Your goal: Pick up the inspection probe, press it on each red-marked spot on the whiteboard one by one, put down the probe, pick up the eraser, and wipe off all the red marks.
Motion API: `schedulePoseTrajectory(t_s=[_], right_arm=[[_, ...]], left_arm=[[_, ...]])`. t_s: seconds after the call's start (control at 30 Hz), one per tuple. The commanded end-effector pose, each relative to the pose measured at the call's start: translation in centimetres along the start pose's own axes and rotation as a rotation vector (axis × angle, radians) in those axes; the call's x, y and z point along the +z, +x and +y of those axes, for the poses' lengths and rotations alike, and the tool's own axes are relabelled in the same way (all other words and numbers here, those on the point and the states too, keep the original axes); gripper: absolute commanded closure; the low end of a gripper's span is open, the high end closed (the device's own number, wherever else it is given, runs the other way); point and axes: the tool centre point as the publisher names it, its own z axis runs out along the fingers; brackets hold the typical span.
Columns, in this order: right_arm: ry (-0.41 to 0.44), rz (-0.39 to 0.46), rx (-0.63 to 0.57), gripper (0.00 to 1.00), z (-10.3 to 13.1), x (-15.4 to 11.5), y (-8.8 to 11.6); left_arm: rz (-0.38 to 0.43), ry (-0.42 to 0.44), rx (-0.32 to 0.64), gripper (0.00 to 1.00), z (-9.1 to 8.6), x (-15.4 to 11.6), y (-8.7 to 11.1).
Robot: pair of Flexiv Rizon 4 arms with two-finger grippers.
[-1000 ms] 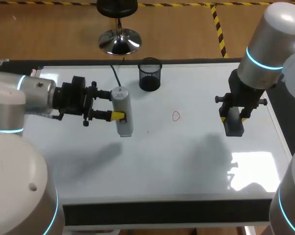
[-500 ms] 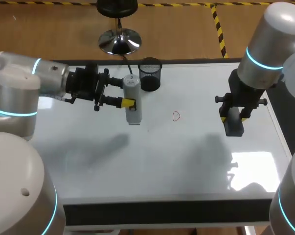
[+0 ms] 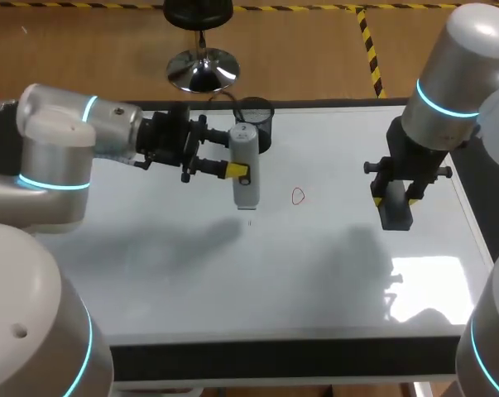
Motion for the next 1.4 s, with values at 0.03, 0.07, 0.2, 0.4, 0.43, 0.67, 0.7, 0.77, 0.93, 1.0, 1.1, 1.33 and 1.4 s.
schedulePoseTrajectory(t_s=[0.03,0.07,0.2,0.4,0.43,0.67,0.7,0.77,0.93,1.0,1.1,1.33,1.4], right_arm=[[-0.001,0.002,-0.001,1.0,0.0,0.0,-0.1],[-0.001,0.002,-0.001,1.0,0.0,0.0,-0.1],[-0.001,0.002,-0.001,1.0,0.0,0.0,-0.1],[-0.001,0.002,-0.001,1.0,0.0,0.0,-0.1],[-0.001,0.002,-0.001,1.0,0.0,0.0,-0.1],[-0.001,0.002,-0.001,1.0,0.0,0.0,-0.1],[-0.001,0.002,-0.001,1.0,0.0,0.0,-0.1],[-0.001,0.002,-0.001,1.0,0.0,0.0,-0.1],[-0.001,0.002,-0.001,1.0,0.0,0.0,-0.1],[-0.001,0.002,-0.001,1.0,0.0,0.0,-0.1],[-0.001,0.002,-0.001,1.0,0.0,0.0,-0.1],[-0.001,0.002,-0.001,1.0,0.0,0.0,-0.1],[-0.001,0.002,-0.001,1.0,0.0,0.0,-0.1]], left_arm=[[0.016,0.003,-0.003,1.0,0.4,1.4,-1.2],[0.017,0.004,-0.004,1.0,0.5,1.6,-1.3],[0.02,0.011,-0.003,1.0,0.5,2.3,-2.1],[0.02,0.023,-0.004,1.0,0.7,3.1,-3.4],[0.021,0.024,-0.005,1.0,0.7,3.2,-3.6],[0.021,0.025,-0.012,1.0,0.9,4.3,-4.9],[0.02,0.026,-0.013,1.0,0.9,4.4,-5.1],[0.018,0.028,-0.014,1.0,0.9,4.7,-5.5],[0.023,0.028,-0.017,1.0,0.8,5.7,-6.2],[0.027,0.028,-0.017,1.0,0.7,6.1,-6.4],[0.03,0.026,-0.018,1.0,0.5,6.6,-6.5],[0.037,-0.006,-0.008,1.0,0.2,7.7,-6.4],[0.039,-0.01,-0.007,1.0,0.3,8.0,-6.4]])
